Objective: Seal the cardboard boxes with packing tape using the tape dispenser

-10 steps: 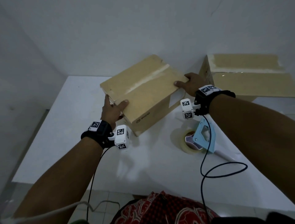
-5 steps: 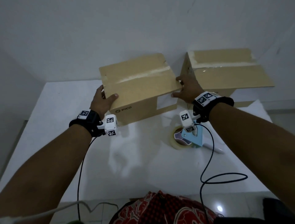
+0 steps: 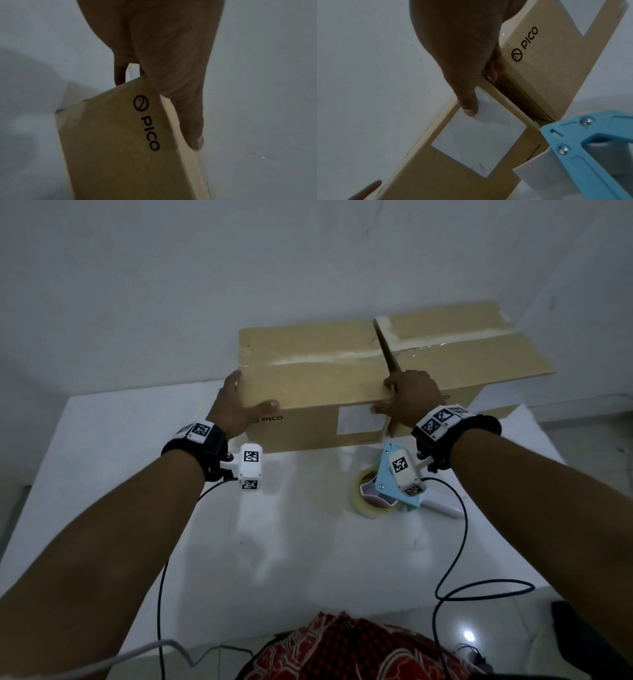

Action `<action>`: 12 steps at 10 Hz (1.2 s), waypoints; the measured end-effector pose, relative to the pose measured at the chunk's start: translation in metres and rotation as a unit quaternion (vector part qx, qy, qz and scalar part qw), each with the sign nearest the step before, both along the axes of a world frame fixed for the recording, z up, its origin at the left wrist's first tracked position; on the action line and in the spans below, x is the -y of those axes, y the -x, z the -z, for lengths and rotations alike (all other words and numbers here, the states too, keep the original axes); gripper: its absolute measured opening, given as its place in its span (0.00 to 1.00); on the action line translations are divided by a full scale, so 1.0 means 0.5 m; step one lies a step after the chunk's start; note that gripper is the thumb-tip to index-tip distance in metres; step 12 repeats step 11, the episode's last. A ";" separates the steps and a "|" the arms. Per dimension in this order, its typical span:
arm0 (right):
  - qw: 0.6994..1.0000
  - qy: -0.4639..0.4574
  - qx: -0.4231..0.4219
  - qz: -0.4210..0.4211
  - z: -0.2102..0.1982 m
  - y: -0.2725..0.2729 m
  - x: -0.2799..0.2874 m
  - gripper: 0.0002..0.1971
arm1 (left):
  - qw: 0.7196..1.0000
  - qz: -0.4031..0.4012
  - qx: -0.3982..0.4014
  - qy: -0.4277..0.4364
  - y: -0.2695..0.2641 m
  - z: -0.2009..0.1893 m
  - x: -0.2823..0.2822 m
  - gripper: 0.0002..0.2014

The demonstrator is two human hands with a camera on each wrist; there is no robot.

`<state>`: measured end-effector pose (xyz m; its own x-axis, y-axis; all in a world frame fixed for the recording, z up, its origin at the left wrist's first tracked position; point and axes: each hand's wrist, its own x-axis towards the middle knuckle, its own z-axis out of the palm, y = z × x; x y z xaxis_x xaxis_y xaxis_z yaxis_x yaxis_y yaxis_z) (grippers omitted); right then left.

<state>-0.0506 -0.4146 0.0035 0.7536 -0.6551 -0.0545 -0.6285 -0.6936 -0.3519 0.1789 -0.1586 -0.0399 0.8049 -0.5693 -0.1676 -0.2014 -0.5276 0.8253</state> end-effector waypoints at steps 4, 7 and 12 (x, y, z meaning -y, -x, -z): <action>0.999 0.046 0.012 0.023 0.008 0.015 -0.008 0.20 | 0.991 0.054 0.112 -0.055 0.040 0.021 0.038 0.50; 0.998 0.067 -0.005 0.008 0.007 0.009 0.016 0.17 | 0.987 0.052 0.126 -0.087 0.045 0.013 0.064 0.48; 0.994 0.102 -0.038 -0.025 -0.039 0.000 -0.005 0.26 | 0.977 0.072 0.149 -0.130 0.057 -0.025 0.046 0.48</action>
